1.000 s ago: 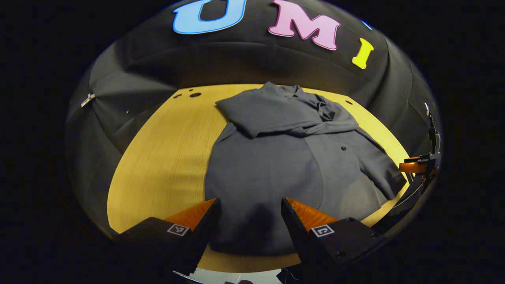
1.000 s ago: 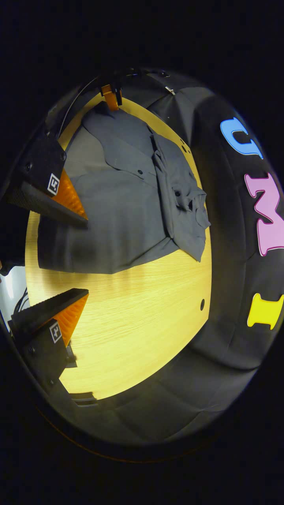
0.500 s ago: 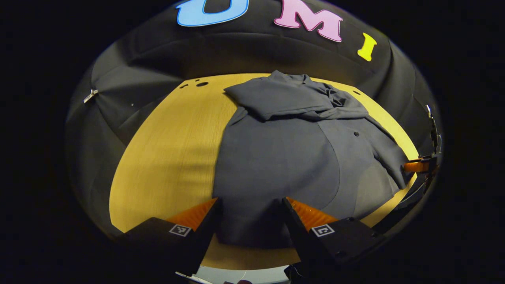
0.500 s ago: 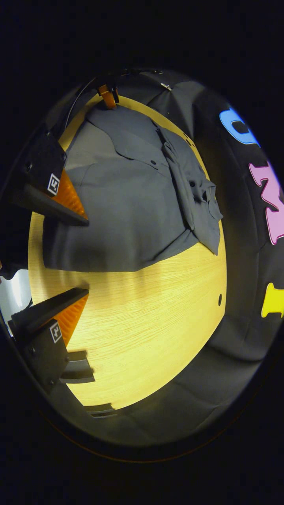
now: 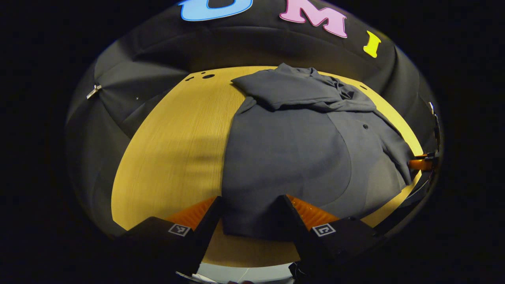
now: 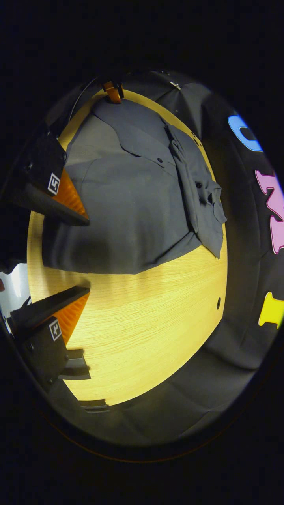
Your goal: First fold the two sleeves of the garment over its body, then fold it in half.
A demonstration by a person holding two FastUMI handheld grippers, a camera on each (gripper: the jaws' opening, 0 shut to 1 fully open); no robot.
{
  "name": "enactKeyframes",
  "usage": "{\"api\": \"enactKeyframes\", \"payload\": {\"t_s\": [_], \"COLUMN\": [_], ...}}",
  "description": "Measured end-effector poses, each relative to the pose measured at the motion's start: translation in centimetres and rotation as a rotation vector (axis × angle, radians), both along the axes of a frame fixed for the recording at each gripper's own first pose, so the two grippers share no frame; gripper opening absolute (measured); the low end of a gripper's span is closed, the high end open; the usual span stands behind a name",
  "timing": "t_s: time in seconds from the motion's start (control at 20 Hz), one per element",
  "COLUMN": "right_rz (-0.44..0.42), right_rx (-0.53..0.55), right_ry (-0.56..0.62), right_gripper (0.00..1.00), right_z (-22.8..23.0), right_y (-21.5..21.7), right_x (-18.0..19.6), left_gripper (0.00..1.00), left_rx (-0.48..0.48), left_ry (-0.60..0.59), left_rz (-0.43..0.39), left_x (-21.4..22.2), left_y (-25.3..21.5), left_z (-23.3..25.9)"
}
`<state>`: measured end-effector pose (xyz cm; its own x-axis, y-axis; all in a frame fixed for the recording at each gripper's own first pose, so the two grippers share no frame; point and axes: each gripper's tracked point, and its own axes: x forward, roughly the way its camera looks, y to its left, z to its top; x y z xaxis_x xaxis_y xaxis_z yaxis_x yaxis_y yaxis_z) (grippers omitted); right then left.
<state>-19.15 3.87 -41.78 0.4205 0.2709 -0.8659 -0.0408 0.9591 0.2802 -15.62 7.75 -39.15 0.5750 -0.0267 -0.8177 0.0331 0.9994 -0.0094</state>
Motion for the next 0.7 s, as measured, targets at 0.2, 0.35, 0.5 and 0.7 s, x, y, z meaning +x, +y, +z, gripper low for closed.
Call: {"api": "enactKeyframes", "payload": {"t_s": [0.2, 0.35, 0.5, 0.7], "right_rz": [0.103, 0.036, 0.005, -0.051], "right_rx": [0.000, 0.097, 0.131, 0.167], "right_ry": [-0.021, -0.050, -0.132, -0.246], "right_gripper": [0.06, 0.05, 0.05, 0.05], "right_z": [0.7, 2.8, 5.5, 9.6], "right_y": [2.1, 3.0, 2.6, 2.4], "right_x": [0.2, 1.6, 3.8, 7.7], "left_gripper": [0.29, 0.06, 0.03, 0.06], "left_rx": [0.016, -0.021, -0.071, -0.118], "left_ry": [0.005, 0.024, -0.024, -0.120], "left_rz": [-0.124, -0.078, -0.049, -0.035], "left_x": [1.0, 1.6, 3.1, 6.5], "left_y": [-2.9, -2.5, -2.6, -3.4], "left_z": [-0.1, 0.5, 2.9, 7.2]}}
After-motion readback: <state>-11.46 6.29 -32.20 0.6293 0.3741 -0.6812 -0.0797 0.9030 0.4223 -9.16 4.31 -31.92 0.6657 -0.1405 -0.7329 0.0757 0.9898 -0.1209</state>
